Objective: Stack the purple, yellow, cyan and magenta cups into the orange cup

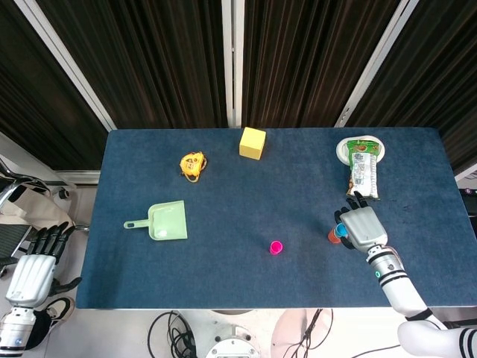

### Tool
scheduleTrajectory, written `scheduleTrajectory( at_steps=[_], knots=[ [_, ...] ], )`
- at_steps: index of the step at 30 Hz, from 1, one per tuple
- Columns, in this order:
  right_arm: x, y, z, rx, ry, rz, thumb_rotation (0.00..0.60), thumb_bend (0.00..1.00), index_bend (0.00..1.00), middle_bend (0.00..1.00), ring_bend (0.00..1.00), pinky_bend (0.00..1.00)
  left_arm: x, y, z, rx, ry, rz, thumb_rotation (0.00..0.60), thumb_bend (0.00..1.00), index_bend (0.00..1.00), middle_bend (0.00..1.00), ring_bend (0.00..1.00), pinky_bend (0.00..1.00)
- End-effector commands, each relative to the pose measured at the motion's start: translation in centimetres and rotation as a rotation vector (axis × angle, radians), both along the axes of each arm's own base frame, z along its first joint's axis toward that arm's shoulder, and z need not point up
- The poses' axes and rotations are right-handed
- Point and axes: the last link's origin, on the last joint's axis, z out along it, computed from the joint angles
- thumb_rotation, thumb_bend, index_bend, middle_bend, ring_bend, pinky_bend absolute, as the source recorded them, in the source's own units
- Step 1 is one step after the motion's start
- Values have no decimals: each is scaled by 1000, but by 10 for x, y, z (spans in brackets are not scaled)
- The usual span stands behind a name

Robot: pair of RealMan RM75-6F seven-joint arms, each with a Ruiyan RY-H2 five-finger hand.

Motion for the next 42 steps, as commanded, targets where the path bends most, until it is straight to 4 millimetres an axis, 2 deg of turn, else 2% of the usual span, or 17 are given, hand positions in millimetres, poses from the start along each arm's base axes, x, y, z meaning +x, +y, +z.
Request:
scheduleTrajectory(
  at_steps=[1, 6, 11, 22, 30, 42],
  knots=[
    [1, 0, 3, -2, -5, 4, 600, 152, 366, 322, 87, 0, 0, 0, 0, 0, -1, 1, 600, 13, 5, 0, 0, 0],
    [3, 3, 11, -6, -6, 15, 600, 150, 355, 321, 86, 0, 0, 0, 0, 0, -3, -2, 600, 13, 5, 0, 0, 0],
    [17, 6, 11, 4, -39, 56, 600, 149, 353, 321, 86, 0, 2, 1, 0, 2, -3, -8, 600, 13, 5, 0, 0, 0],
    [57, 28, -32, 161, -94, 189, 600, 125, 349, 321, 86, 0, 3, -2, 3, 11, -1, -2, 600, 13, 5, 0, 0, 0],
    [75, 26, -68, 206, -107, 229, 600, 125, 336, 321, 86, 0, 3, -3, 3, 12, -1, -5, 600, 13, 4, 0, 0, 0],
    [87, 17, -94, 211, -114, 227, 600, 147, 334, 331, 87, 0, 1, -2, 4, 16, -12, -3, 600, 13, 5, 0, 0, 0]
  ],
)
